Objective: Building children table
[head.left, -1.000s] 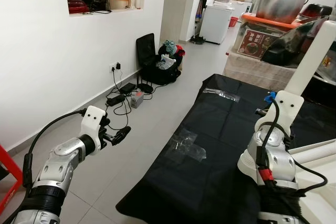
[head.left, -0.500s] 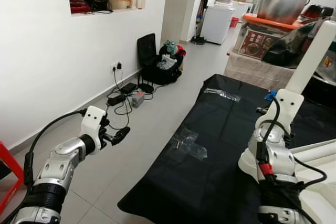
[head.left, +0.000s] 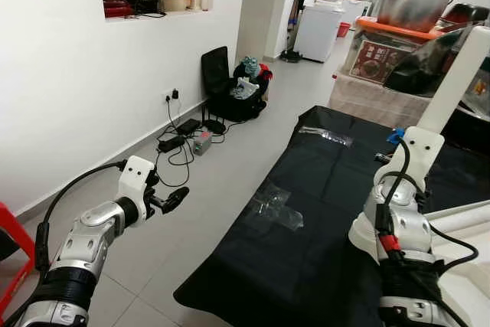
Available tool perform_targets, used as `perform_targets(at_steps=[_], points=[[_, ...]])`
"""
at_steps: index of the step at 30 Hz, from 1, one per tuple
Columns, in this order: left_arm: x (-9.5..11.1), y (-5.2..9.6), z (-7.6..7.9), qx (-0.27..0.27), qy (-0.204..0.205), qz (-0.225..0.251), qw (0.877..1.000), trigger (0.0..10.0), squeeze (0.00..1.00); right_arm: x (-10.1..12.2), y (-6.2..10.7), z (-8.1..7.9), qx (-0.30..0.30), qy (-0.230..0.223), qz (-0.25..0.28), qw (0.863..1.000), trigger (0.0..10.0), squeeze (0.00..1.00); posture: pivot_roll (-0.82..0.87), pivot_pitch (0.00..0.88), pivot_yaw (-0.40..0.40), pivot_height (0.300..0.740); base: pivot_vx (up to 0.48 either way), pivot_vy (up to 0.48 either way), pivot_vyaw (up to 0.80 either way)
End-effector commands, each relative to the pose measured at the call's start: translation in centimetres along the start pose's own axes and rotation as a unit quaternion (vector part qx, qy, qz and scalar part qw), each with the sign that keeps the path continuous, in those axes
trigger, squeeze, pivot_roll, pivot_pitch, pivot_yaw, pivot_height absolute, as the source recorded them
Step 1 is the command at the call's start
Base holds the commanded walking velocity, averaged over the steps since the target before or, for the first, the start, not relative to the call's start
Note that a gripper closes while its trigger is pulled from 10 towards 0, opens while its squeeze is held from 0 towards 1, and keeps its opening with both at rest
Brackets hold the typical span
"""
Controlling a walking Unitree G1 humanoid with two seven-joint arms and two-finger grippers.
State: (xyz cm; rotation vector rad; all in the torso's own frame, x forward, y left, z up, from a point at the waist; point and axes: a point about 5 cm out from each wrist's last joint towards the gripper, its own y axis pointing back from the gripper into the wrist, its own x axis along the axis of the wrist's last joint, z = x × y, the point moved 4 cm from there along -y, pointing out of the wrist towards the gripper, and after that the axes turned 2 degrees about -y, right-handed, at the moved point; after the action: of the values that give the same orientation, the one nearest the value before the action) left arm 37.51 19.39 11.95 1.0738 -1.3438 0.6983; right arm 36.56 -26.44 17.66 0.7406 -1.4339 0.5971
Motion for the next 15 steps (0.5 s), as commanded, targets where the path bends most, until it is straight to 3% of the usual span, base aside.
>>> perform_targets(at_steps=[1,8,9,10,15], points=[[0.06,-0.2,0.08,-0.006,-0.004,-0.002,1.0,10.0,0.0,-7.57,-0.23,3.43,-0.05,0.091,-0.13,0.986,10.0,0.0,0.04,0.0,-0.074,0.74,0.0,0.0,0.0],[0.05,-0.29,0.09,-0.006,-0.006,-0.002,1.0,10.0,0.0,-7.91,-0.13,3.2,-0.041,0.097,-0.132,0.986,10.0,0.01,0.05,0.0,-0.075,0.74,0.0,0.0,0.0],[0.03,-0.3,0.09,-0.006,-0.006,-0.002,1.0,10.0,0.0,-7.99,-0.13,3.15,-0.038,0.096,-0.135,0.985,10.0,0.95,0.05,0.0,-0.076,0.74,0.0,0.0,0.0],[0.03,-0.3,0.09,-0.006,-0.006,-0.002,1.0,10.0,0.0,-8.01,-0.12,3.04,-0.035,0.096,-0.136,0.985,10.0,1.0,0.05,0.0,-0.076,0.74,0.0,0.0,0.0],[0.05,-0.29,0.04,-0.006,-0.008,-0.003,1.0,10.0,0.0,-7.77,-0.11,2.88,-0.029,0.097,-0.133,0.986,10.0,1.0,0.05,0.0,-0.077,0.74,0.0,0.0,0.0]])
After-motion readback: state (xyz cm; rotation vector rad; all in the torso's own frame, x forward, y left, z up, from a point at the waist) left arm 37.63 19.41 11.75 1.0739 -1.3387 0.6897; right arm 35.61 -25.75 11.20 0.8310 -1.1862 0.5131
